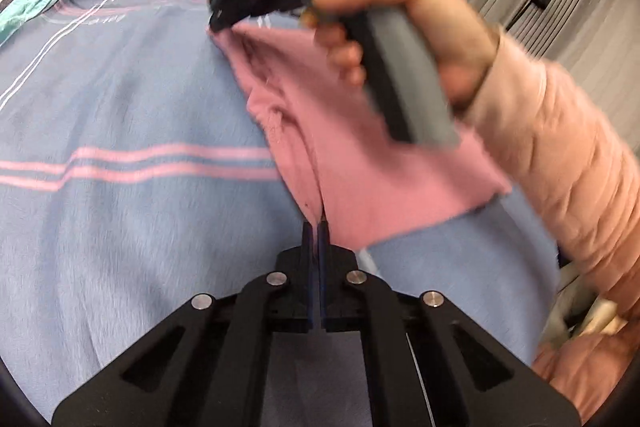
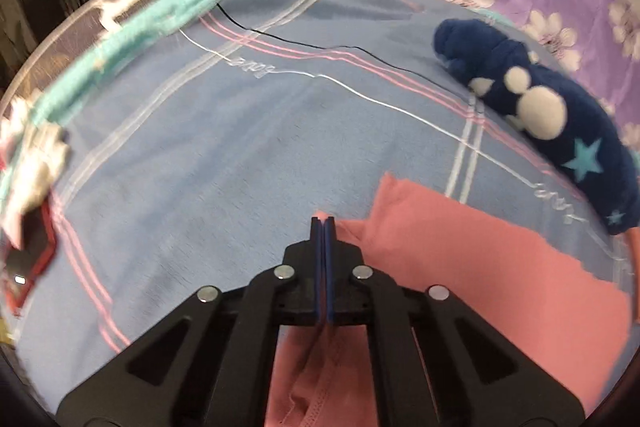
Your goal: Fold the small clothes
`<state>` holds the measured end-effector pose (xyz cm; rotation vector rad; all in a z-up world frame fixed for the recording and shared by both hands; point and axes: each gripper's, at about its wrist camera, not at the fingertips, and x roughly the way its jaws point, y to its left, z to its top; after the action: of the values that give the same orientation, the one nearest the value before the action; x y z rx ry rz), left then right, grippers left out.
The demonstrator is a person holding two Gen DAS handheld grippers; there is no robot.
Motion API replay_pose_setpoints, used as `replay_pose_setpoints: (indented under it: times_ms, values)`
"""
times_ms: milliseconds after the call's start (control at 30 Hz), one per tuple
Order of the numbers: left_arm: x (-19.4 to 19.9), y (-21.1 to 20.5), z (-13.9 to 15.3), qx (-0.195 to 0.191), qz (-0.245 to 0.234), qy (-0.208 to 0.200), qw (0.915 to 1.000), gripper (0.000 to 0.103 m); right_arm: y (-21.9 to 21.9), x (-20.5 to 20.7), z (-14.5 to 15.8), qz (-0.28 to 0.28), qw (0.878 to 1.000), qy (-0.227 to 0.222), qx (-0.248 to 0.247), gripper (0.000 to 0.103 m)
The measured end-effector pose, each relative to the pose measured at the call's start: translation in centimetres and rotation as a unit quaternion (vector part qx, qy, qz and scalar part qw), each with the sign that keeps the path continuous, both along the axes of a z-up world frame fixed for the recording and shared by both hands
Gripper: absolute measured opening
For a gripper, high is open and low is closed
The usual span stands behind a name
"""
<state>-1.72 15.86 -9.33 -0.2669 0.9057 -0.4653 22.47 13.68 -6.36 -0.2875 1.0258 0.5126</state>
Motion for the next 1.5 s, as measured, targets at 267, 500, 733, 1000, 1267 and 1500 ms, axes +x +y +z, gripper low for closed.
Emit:
replay_pose_setpoints:
  times_ms: [267,500,733,1000,1267,1500]
  values:
    - [-1.5,2.6,-0.1,-0.008,0.023,-0.007,0.9997,0.000,-2.5,-1.1,1.6,0.003,0.998,-0.012,0.054,0.036]
    - [-1.6,4.1,0.6,-0.035,0.053,-0.024,0.9977,0.021,-8.0,-8.2,3.9,0.076,0.992,-0.101,0.007,0.054]
    - [-1.1,0.3,0.3,-0.007,0.013,-0.024,0.9996,0.036,-12.6,-15.1,2.3,0.091,0.990,-0.105,0.013,0.056]
    - [-1.7,-1.3,0.3,0.081,0.032,-0.036,0.9955,0.035,-14.8,-16.6,-1.8,0.058,0.996,-0.062,0.019,0.057]
    - [-1.8,-1.1,0.4,0.078,0.040,-0.036,0.9955,0.039,-15.5,-18.5,-0.4,0.060,0.994,-0.080,0.031,0.060]
    - [-2.0,1.7,1.4,0.019,0.091,-0.050,0.9944,0.048,-13.4,-24.0,0.0,0.146,0.977,-0.154,-0.025,0.073]
